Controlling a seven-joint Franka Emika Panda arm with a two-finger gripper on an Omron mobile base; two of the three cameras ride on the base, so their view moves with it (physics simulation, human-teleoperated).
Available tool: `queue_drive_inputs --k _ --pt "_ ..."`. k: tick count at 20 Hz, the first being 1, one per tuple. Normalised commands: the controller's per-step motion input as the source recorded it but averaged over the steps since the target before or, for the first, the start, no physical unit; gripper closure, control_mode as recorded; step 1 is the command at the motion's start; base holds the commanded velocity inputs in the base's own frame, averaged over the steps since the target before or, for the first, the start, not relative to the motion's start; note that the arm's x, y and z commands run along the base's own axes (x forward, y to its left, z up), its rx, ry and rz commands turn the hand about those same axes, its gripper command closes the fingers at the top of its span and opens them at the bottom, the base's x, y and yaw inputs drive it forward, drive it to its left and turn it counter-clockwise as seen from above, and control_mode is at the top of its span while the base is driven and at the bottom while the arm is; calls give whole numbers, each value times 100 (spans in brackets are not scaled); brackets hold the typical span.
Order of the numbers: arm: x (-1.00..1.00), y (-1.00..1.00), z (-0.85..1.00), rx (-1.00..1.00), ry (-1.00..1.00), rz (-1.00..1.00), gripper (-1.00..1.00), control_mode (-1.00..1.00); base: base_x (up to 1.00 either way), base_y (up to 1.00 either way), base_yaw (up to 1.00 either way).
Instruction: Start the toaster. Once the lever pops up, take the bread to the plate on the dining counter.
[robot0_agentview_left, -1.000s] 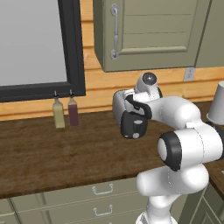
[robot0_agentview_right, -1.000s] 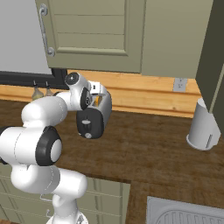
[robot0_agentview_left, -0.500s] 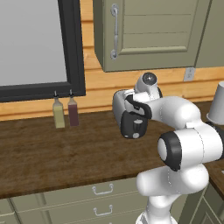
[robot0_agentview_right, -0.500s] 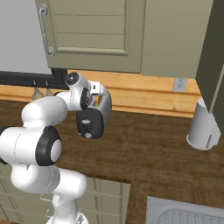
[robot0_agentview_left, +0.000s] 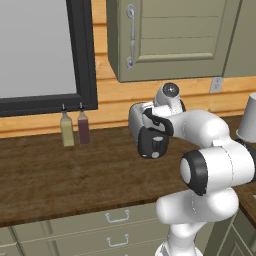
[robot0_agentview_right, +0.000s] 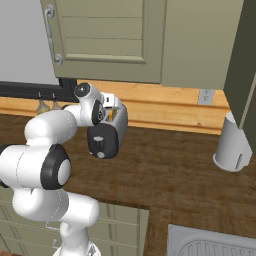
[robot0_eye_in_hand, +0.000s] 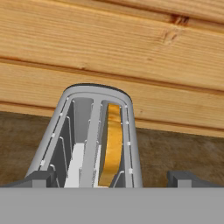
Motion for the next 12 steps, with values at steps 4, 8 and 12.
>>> queue_drive_inputs --k 4,8,12 --pt "0 0 0 0 0 0 -100 -100 0 0 0" --pt "0 0 0 0 0 0 -100 -100 0 0 0" --pt "0 0 0 0 0 0 -100 -100 0 0 0"
